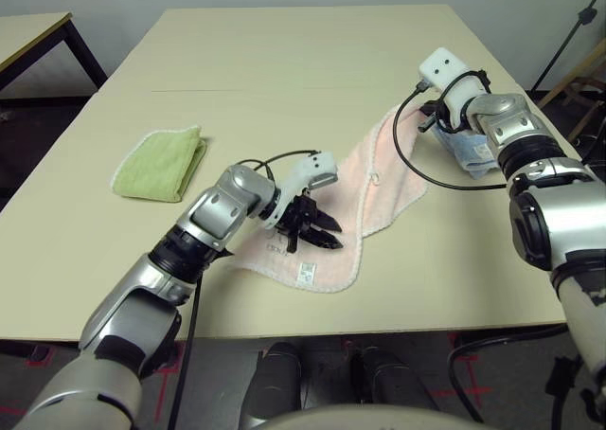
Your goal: Fold the towel and set it aside.
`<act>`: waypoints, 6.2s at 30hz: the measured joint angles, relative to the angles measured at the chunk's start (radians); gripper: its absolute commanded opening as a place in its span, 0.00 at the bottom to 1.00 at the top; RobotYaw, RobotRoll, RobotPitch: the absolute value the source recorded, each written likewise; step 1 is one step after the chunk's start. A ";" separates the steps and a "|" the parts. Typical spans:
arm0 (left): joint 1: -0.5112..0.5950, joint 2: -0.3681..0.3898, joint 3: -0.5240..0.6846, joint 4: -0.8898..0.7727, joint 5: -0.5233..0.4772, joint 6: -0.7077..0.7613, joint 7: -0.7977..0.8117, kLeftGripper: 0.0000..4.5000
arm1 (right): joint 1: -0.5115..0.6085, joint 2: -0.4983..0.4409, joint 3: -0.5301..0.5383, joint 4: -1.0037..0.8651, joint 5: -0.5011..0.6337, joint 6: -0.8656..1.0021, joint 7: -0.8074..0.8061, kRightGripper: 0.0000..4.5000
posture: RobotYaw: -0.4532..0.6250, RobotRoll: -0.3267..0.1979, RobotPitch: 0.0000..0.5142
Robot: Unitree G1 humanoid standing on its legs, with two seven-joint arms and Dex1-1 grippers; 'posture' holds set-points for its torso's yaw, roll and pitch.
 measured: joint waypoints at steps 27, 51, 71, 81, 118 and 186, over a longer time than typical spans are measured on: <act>0.000 -0.121 -0.147 0.209 0.126 -0.270 -0.143 0.99 | -0.014 0.007 -0.011 0.000 0.000 0.000 -0.005 0.00 | 0.52 0.62 0.09; -0.011 -0.208 -0.158 0.363 0.177 -0.208 -0.116 0.01 | -0.015 -0.023 -0.018 0.000 0.007 -0.005 0.022 0.00 | 0.49 0.62 0.08; -0.014 -0.147 -0.133 0.291 0.152 -0.067 -0.128 0.01 | -0.015 -0.024 -0.018 0.000 0.016 -0.007 0.021 0.00 | 0.55 0.62 0.05; -0.019 -0.031 -0.012 0.241 0.089 -0.012 -0.106 0.01 | -0.015 0.014 -0.019 0.000 0.022 -0.009 0.030 0.00 | 0.58 0.62 0.06; -0.216 0.074 0.179 0.865 0.242 -0.435 0.148 0.36 | 0.122 -0.181 -0.014 -0.231 0.123 0.050 0.548 0.00 | 0.58 0.62 0.11; -0.447 -0.018 0.410 1.067 0.189 -0.347 0.310 0.01 | 0.027 -0.154 -0.003 -0.116 0.122 -0.054 0.329 0.00 | 0.54 0.62 0.10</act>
